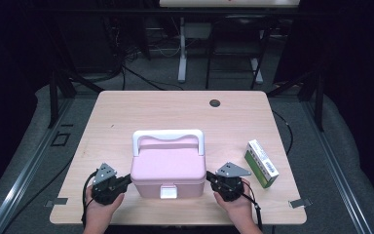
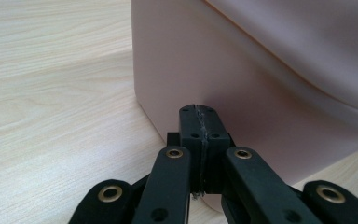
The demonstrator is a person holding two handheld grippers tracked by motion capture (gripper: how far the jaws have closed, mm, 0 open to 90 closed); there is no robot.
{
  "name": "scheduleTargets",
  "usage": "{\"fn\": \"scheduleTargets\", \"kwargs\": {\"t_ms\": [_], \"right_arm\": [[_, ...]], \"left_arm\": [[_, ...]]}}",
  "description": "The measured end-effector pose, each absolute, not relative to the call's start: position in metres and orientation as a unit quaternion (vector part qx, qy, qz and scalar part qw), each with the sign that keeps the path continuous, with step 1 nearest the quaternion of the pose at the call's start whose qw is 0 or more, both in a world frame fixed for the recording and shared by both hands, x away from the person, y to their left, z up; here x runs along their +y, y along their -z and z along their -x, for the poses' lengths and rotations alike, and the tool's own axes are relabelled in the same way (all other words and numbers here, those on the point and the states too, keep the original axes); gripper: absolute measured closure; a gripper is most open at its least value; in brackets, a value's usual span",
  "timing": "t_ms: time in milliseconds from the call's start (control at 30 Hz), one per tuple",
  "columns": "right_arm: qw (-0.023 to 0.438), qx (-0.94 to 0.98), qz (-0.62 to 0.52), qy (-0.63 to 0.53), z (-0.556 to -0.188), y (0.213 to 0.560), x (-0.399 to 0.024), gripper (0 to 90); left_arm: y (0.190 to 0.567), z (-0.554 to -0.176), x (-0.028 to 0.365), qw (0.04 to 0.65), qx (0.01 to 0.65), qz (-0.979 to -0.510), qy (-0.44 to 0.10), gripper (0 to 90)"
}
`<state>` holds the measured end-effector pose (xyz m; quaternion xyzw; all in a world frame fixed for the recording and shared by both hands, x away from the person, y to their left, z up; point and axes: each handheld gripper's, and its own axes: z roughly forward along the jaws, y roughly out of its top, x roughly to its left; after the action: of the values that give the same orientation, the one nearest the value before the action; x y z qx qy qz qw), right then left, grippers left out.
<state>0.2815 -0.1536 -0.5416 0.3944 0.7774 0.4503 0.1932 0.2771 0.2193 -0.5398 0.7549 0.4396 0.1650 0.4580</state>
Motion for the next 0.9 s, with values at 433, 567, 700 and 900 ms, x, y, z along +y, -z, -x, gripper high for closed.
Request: {"fn": "scheduleTargets", "kwargs": {"t_ms": [433,567,700,900], "right_arm": [[0.176,0.777,-0.407,-0.446,-0.271,0.539,-0.165,90.0],[0.174,0.779,-0.409,-0.442,-0.267,0.538,-0.168,90.0],[0.174,0.781,-0.41,-0.437,-0.263,0.537,-0.169,90.0],[0.168,0.783,-0.414,-0.432,-0.261,0.535,-0.172,90.0]], "left_arm": [[0.539,-0.274,0.212,0.459,0.418,-0.769,-0.154,90.0],[0.538,-0.271,0.211,0.459,0.415,-0.772,-0.147,90.0],[0.538,-0.269,0.209,0.458,0.411,-0.774,-0.145,90.0],[0.537,-0.267,0.207,0.455,0.407,-0.78,-0.137,90.0]]}}
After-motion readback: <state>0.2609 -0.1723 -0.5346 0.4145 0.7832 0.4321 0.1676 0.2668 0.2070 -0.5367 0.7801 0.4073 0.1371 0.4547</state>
